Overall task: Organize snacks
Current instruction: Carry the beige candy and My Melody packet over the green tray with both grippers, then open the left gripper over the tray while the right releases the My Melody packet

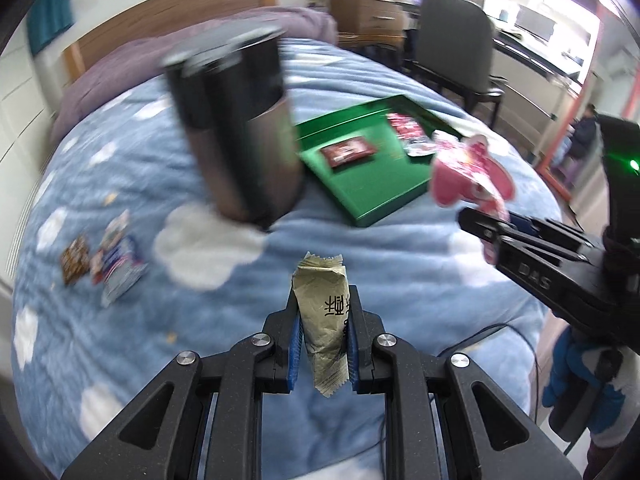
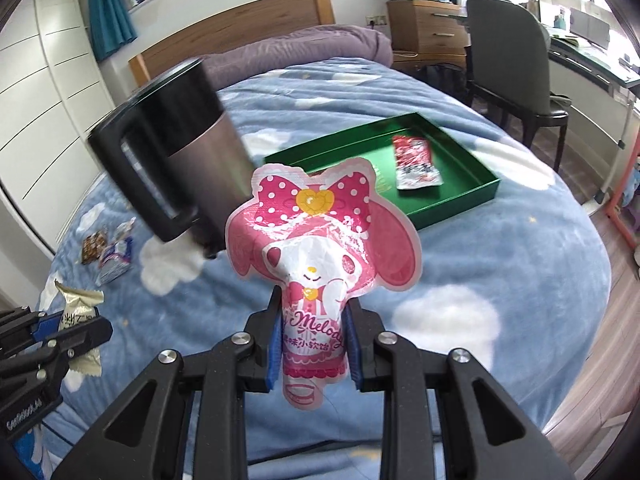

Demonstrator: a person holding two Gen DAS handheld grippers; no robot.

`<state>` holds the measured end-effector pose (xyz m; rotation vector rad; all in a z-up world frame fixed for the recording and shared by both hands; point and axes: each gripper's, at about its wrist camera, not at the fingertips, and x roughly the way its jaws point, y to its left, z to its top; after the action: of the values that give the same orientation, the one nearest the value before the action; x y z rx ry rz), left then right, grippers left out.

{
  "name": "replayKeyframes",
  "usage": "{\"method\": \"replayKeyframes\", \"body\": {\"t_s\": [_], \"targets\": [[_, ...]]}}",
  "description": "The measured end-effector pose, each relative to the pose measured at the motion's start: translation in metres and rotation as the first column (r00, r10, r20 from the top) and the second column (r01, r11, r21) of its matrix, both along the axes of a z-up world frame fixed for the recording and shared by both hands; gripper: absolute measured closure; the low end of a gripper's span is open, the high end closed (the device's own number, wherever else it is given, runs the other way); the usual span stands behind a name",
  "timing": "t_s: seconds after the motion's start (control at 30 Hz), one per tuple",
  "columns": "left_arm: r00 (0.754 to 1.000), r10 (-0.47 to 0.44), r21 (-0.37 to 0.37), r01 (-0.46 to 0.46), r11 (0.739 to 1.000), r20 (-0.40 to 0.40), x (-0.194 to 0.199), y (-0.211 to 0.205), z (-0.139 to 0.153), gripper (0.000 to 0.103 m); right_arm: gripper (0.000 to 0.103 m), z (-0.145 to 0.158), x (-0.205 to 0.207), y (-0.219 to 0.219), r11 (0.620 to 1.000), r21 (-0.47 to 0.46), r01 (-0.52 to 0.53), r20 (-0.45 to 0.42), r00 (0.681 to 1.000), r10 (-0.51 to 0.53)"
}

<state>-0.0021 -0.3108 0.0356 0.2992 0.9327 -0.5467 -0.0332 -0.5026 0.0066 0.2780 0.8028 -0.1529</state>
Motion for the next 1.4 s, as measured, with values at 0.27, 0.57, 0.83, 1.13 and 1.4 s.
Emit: {"method": "replayKeyframes", "body": {"t_s": [0.27,0.57,0.83,1.13,1.4], "targets": [[0.996,-0.079,0.009,0.079,0.997,0.041,0.046,-0.084,-0.002,0.088,0.096,0.0,0.047,-0.056,0.999,-0.018,0.037,0.014,0.999,-0.036],[0.998,-0.045,0.029,0.044,0.999,0.033,0.115,-0.129,-0.038,0.088,0.096,-0.017,0.119,-0.089,0.999,-0.013,0.034,0.031,0.999,-0.034],[1.0,-0.026,0.021,0.026,0.999,-0.001,0.136,-0.14,-0.071,0.088,0.096,-0.049,0.149,-0.098,1.0,0.004,0.02,0.008,1.0,-0.02],[0.998,-0.044,0.03,0.045,0.999,-0.033,0.143,-0.161,-0.096,0.088,0.096,-0.083,0.162,-0.104,0.999,-0.044,0.009,-0.058,0.998,-0.011],[0.997,-0.035,0.032,0.037,0.999,-0.064,0.15,-0.166,-0.111,0.088,0.096,-0.096,0.16,-0.114,0.995,-0.104,0.006,-0.089,0.996,-0.015]]}}
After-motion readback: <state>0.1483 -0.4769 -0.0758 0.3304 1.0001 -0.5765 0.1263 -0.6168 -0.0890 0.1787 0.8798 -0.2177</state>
